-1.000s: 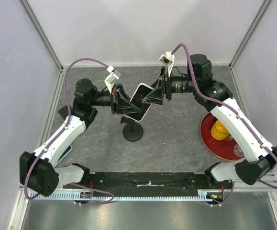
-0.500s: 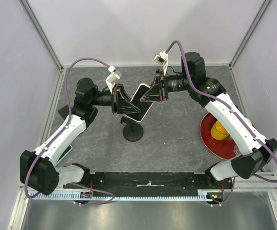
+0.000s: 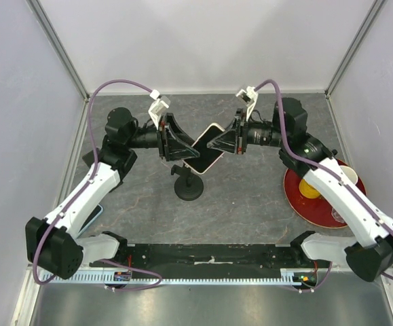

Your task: Place the phone on the phone stand

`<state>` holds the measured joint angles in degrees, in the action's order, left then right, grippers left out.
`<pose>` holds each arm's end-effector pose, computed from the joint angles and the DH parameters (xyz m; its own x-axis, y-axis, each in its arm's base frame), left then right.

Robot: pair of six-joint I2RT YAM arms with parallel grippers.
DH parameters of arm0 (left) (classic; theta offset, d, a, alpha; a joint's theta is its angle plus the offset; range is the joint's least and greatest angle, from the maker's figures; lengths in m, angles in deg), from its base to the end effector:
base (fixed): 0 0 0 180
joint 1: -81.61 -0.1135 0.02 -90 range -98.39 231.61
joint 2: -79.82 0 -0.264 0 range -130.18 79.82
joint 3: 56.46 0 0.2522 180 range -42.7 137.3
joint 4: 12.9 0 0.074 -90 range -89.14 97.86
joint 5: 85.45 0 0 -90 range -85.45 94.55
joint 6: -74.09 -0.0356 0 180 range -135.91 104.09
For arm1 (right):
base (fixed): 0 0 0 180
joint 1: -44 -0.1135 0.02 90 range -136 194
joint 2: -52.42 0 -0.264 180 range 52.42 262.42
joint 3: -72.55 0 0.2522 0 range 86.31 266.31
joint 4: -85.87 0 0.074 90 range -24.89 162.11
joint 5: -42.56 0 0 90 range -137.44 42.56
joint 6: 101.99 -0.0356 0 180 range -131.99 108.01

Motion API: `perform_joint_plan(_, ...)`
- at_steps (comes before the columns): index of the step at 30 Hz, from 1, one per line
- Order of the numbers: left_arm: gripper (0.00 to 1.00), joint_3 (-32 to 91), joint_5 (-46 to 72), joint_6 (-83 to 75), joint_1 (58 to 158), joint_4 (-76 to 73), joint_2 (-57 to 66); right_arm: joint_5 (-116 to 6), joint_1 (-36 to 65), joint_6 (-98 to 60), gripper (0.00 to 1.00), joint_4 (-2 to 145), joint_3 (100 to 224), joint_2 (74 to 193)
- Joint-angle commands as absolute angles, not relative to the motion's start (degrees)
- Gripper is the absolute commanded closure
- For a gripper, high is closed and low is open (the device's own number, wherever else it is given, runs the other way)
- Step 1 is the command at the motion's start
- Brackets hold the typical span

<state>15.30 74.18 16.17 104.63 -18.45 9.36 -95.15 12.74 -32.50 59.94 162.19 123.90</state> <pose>0.2351 -0.1361 0.3783 -0.4343 -0.0164 -0.9006 0.8995 -0.0617 -0.4326 0.2196 0.1641 0.4292 -0.4501 0.0026 -0.8930 -0.8734 0.2071 0.4408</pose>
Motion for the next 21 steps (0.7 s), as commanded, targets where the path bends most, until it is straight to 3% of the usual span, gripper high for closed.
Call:
perform_joint_plan(1,0.46,22.14,60.66,1.90,104.11,-1.81,15.65,-76.22,12.98,-35.37,1.00,66.93,156.30,113.19)
perform_joint_plan(5,0.49,21.81,37.59,-3.07,104.11,13.14,21.54,-67.75,12.98,-36.07,1.00,64.38,150.04,105.43)
perform_joint_plan(8,0.51,20.15,28.41,-6.93,104.28,21.24,24.00,-67.04,12.89,-34.49,1.00,61.30,148.28,102.96)
perform_joint_plan(12,0.54,15.76,23.72,-10.45,104.90,25.29,25.23,-69.59,12.89,-33.35,1.00,60.95,147.13,101.38)
perform_joint_plan(21,0.52,8.63,17.31,-13.88,113.68,27.31,26.64,-74.42,13.07,-33.00,1.00,62.00,145.64,99.71)
